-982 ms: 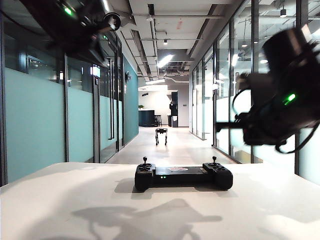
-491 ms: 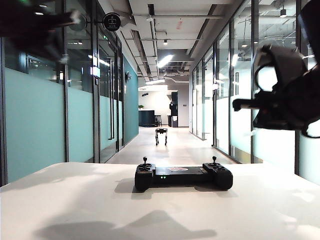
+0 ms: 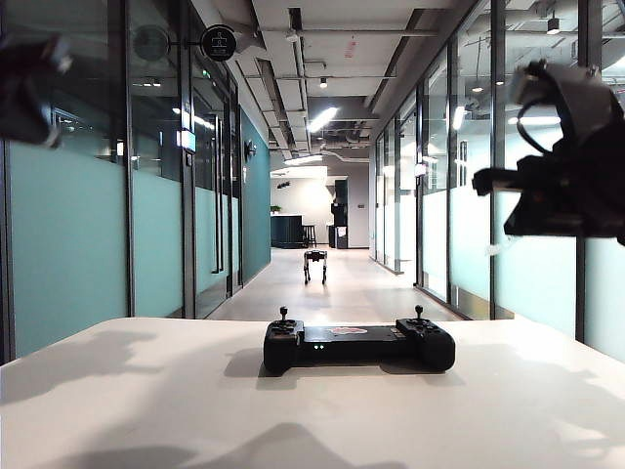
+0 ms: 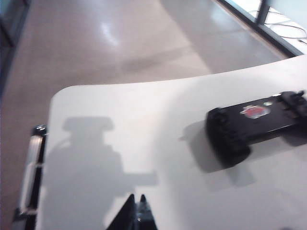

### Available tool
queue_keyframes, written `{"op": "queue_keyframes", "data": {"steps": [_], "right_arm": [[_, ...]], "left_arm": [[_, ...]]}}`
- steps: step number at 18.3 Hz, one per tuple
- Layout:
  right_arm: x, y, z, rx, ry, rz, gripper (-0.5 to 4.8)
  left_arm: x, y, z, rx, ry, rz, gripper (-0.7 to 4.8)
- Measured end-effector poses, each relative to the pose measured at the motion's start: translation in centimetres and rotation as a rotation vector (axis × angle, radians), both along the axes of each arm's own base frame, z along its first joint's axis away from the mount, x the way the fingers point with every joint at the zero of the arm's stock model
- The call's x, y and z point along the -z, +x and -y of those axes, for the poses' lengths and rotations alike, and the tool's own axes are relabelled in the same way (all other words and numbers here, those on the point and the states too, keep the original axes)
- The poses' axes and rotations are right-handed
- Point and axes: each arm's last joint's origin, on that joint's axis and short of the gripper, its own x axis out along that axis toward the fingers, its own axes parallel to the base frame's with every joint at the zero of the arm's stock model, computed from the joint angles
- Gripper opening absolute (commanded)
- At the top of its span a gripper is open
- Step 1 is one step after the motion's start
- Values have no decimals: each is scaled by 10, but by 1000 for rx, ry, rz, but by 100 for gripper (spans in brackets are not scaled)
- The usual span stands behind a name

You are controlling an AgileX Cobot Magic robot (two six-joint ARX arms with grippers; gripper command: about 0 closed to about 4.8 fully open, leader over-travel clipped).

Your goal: Push the left joystick on the remote control sitting on the white table forward to make the robot dog walk in a straight line until it approaches the door.

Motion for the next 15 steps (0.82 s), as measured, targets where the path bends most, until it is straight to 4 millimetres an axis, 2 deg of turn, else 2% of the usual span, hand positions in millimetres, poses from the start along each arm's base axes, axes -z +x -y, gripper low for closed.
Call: {"op": "queue_keyframes", "data": {"steps": [3, 8, 15], "right_arm": [[-2, -2, 1, -3, 0, 0, -5], [-13, -10, 4, -11, -25, 8, -5], [-26, -23, 10, -10, -29, 4, -5]], "left_arm": [[29, -17, -6, -31, 3, 23, -6], [68, -31, -12, -73, 39, -40, -5], [73, -33, -12, -75, 49, -67, -5]]}}
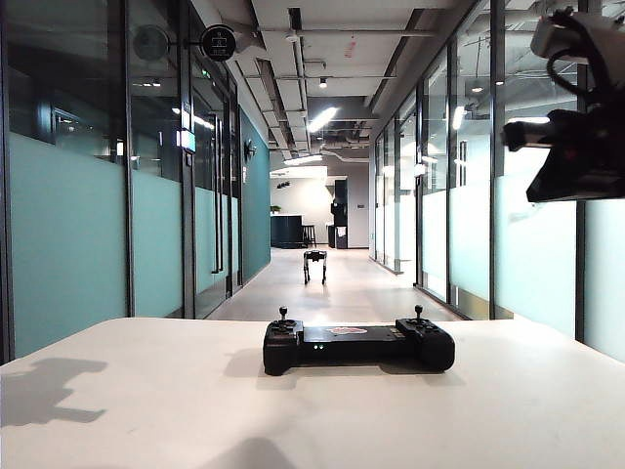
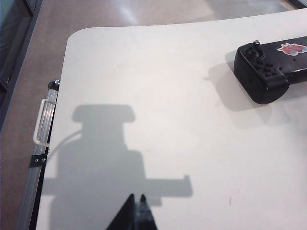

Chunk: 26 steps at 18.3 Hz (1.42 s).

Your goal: Push the left joystick on the remote control sitting on the white table forward to make the robot dog walk in a straight line until it approaches the door.

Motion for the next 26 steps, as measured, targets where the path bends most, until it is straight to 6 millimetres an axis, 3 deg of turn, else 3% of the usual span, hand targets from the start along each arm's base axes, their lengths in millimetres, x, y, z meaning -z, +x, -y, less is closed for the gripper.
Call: {"op": "queue_keyframes", "data": {"steps": [3, 7, 13, 17, 20, 26], "right_arm": [[4, -6, 3, 0, -13, -23, -5], [31, -22, 10, -4, -44, -69, -5], [26, -50, 23, -3, 4, 35, -5], [33, -67, 31, -2, 24, 82, -5], [39, -75, 36, 4, 24, 97, -5], [26, -80, 53, 124, 40, 235, -5]], "left_arm": [[0, 0, 0, 0, 0, 0, -5], [0, 0, 0, 0, 0, 0, -5], [0, 0, 0, 0, 0, 0, -5], [0, 0, 0, 0, 0, 0, -5], [0, 0, 0, 0, 0, 0, -5], [0, 0, 0, 0, 0, 0, -5]]}}
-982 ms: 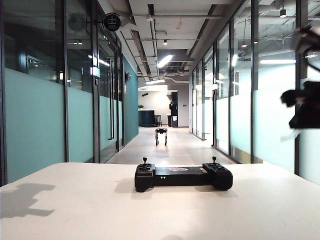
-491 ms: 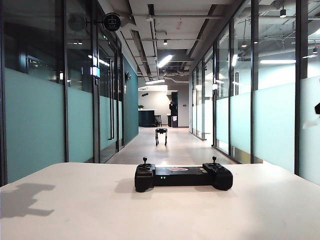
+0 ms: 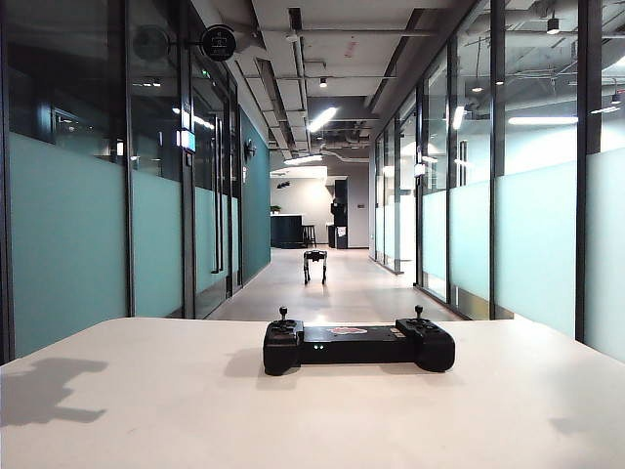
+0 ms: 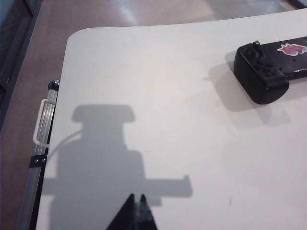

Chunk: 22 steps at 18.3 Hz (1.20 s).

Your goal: Push the left joystick on the remote control sitting on the white table forward to make the robot dog walk in a straight line until it approaches the door.

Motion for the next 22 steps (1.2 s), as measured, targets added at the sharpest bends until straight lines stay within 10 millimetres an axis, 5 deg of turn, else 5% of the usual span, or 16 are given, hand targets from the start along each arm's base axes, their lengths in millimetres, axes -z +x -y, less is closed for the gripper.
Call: {"op": "queue_keyframes", "data": {"steps": [22], "right_arm": [[-8, -10, 22, 94, 20, 110, -1]], "left_arm": [[0, 0, 0, 0, 0, 0, -5]]}}
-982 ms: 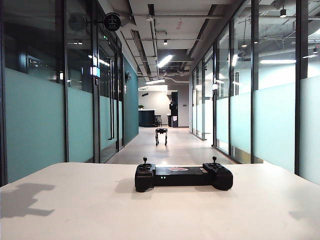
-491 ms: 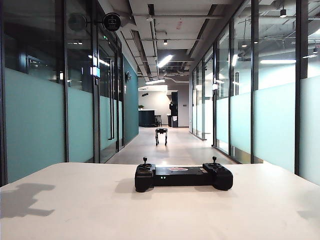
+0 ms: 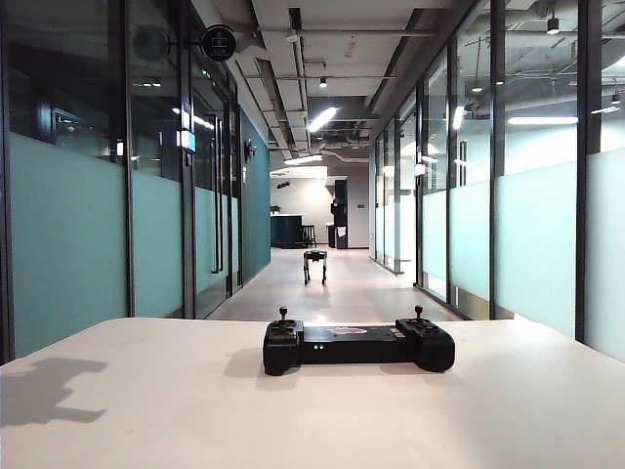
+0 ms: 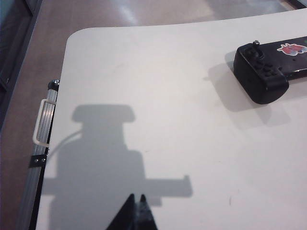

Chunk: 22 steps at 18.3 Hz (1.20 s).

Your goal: Push the left joystick on the remote control sitting on the white table forward to make the robot dog walk in a straight line until it approaches the door.

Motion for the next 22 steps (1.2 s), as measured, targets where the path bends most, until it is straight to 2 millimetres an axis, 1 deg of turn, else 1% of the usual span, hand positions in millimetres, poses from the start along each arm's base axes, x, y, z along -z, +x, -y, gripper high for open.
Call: {"op": "queue_keyframes", "data": {"steps": [14, 20, 22], "right_arm": [[1, 0, 0, 0, -1, -11, 0], [1, 0, 0, 0, -1, -11, -1], [1, 0, 0, 0, -1, -11, -1]], "left_arm": [[-1, -1, 0, -1, -1, 5, -5], [-26, -15, -6, -6, -58, 196, -5], [-32, -19, -12, -2, -82, 251, -5]]}}
